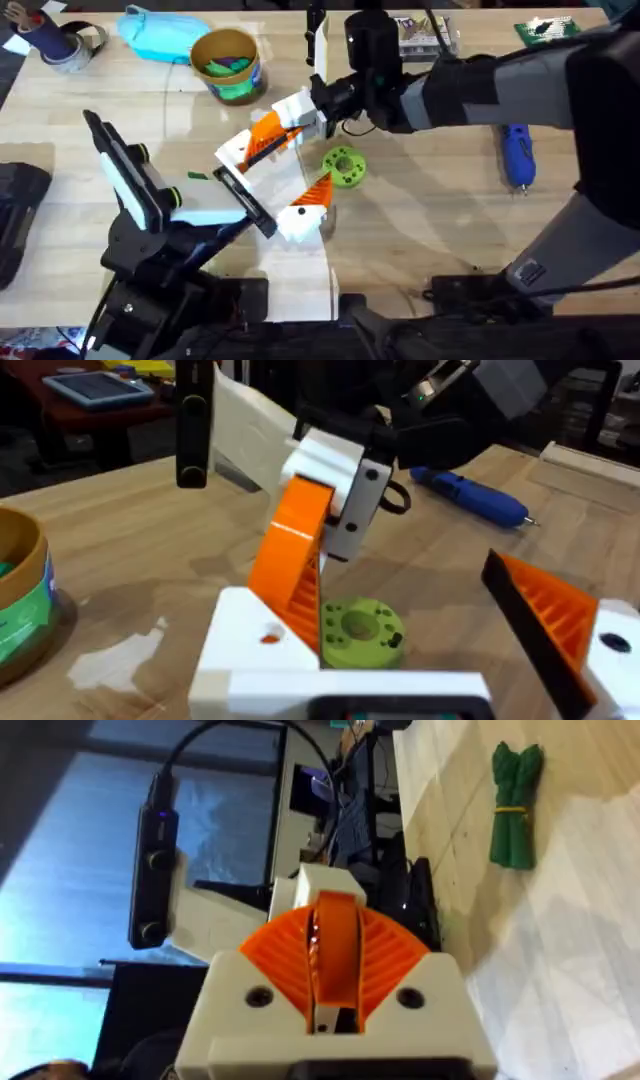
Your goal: Pick up the gripper from the table and insert it into the empty holder that is missing its gripper. Then pick up a screw, insert it into the mounting hole, and use the screwdriver to tighten it. Finally, clean up the table by picking up the vegetable and placing it into the bucket.
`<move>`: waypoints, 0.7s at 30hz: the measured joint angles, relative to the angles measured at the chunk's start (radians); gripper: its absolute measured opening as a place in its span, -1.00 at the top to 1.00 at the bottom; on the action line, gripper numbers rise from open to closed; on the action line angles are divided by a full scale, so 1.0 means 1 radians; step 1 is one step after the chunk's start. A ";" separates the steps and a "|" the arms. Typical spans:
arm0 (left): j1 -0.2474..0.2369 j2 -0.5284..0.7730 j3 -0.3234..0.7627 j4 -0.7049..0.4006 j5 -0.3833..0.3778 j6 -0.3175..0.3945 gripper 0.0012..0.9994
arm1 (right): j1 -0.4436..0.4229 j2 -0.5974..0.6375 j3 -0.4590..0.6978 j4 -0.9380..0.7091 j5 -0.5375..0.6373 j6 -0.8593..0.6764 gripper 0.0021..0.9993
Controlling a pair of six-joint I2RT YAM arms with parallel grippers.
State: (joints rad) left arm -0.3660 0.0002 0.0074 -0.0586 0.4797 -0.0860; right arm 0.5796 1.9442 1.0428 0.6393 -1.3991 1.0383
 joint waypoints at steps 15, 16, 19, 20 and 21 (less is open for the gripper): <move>-0.015 0.000 0.000 0.002 0.079 0.008 -0.98 | 0.000 0.000 0.000 0.049 -0.039 0.039 -0.94; -0.015 0.000 0.000 0.002 0.080 0.008 -0.98 | -0.004 0.000 0.000 0.049 -0.039 0.039 -0.98; -0.015 0.000 0.000 0.002 0.083 0.008 -0.98 | -0.021 0.000 0.000 0.048 -0.039 0.039 -0.99; -0.015 0.000 0.000 0.002 0.084 0.008 -0.98 | -0.030 0.000 0.000 0.048 -0.038 0.039 -0.99; -0.015 0.000 0.000 0.002 0.085 0.008 -0.98 | -0.039 0.000 0.000 0.047 -0.038 0.039 -0.99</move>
State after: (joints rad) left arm -0.3809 0.0002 0.0074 -0.0570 0.5650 -0.0784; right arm 0.5404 1.9442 1.0424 0.6866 -1.4372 1.0775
